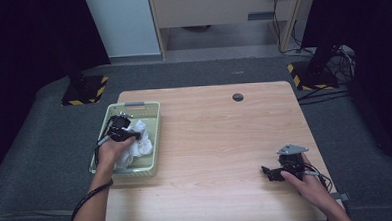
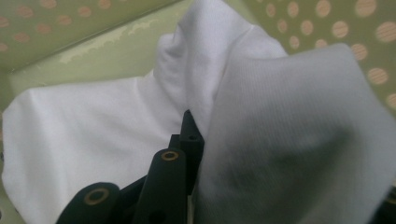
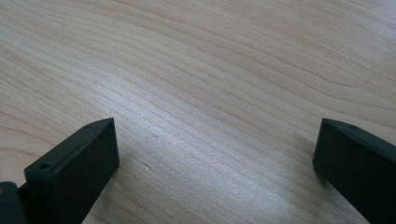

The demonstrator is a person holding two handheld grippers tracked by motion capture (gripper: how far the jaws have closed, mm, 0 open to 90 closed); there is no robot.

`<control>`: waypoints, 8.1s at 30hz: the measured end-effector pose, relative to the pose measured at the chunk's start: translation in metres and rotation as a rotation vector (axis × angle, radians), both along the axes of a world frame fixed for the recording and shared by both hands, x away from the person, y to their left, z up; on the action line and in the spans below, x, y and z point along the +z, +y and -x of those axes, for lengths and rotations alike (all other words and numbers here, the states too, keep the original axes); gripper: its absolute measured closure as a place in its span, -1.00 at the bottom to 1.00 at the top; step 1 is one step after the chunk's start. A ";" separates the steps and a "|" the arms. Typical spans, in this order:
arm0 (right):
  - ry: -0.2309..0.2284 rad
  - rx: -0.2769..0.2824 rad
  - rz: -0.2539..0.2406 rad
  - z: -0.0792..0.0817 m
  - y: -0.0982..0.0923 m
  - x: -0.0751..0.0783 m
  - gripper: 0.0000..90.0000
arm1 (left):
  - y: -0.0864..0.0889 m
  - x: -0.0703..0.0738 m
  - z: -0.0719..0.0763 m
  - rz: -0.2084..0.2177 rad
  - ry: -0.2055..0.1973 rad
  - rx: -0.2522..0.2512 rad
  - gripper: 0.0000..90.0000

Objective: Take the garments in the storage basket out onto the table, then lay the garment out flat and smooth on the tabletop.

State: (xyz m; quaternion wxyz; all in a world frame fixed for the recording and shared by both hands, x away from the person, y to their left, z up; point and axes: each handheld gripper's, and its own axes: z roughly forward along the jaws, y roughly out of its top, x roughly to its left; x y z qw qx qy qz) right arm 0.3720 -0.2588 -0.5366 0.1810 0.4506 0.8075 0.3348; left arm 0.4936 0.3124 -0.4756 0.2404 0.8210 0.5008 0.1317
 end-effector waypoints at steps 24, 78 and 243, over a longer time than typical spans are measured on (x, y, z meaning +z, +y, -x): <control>-0.001 0.002 0.001 0.000 0.000 0.000 -0.99 | 0.001 -0.017 -0.003 0.113 0.150 -0.075 -0.65; 0.000 0.003 0.001 0.000 0.001 0.000 -0.99 | 0.002 0.058 0.017 0.053 -0.149 -0.121 0.60; 0.002 0.025 0.001 0.001 0.002 0.000 -0.99 | -0.302 0.022 0.122 0.147 -0.264 -0.630 0.82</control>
